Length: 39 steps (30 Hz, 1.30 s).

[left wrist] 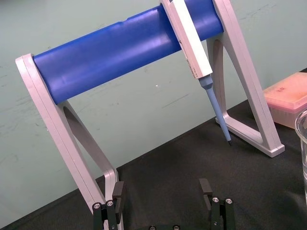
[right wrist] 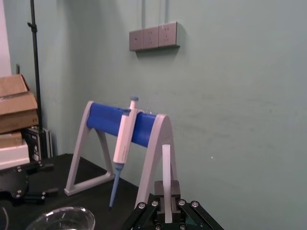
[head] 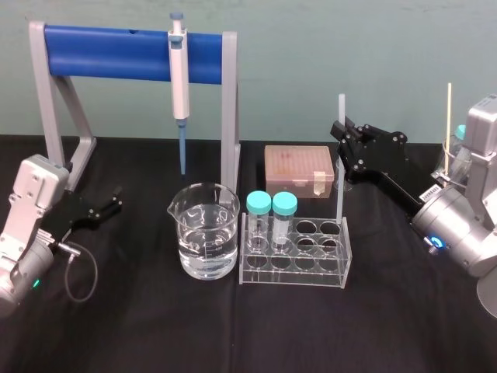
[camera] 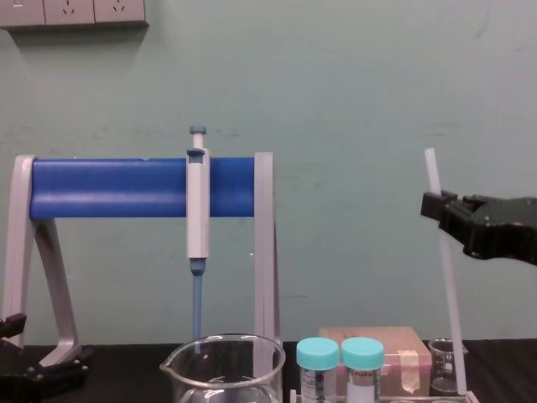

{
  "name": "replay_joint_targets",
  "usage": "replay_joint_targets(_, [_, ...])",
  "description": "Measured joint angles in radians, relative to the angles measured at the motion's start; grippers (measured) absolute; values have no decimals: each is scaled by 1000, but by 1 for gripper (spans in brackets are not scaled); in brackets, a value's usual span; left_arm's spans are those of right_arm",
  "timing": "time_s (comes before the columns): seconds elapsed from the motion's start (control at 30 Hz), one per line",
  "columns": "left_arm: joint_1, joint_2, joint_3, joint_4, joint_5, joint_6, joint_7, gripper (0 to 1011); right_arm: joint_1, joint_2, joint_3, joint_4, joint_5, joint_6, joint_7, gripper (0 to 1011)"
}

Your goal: Pick up the stirring rod with one hand, then place it down.

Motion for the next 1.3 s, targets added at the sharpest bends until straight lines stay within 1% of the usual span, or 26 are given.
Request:
replay_joint_targets(0.13, [0, 0, 0, 0, 0, 0, 0, 1000, 15, -10, -9, 35, -16, -1, -1, 70])
replay_joint_targets(0.23, [0, 0, 0, 0, 0, 0, 0, 1001, 22, -15, -12, 48, -20, 1, -1, 70])
replay_joint_targets(0.67, [0, 0, 0, 0, 0, 0, 0, 1000, 47, -34, -21, 80, -24, 14, 2, 70])
replay_joint_targets(0.9, [0, 0, 0, 0, 0, 0, 0, 1000, 63, -44, -30, 112, -25, 24, 7, 70])
replay_joint_targets(1.3, [0, 0, 0, 0, 0, 0, 0, 1000, 62, -47, -41, 126, -13, 54, 12, 70])
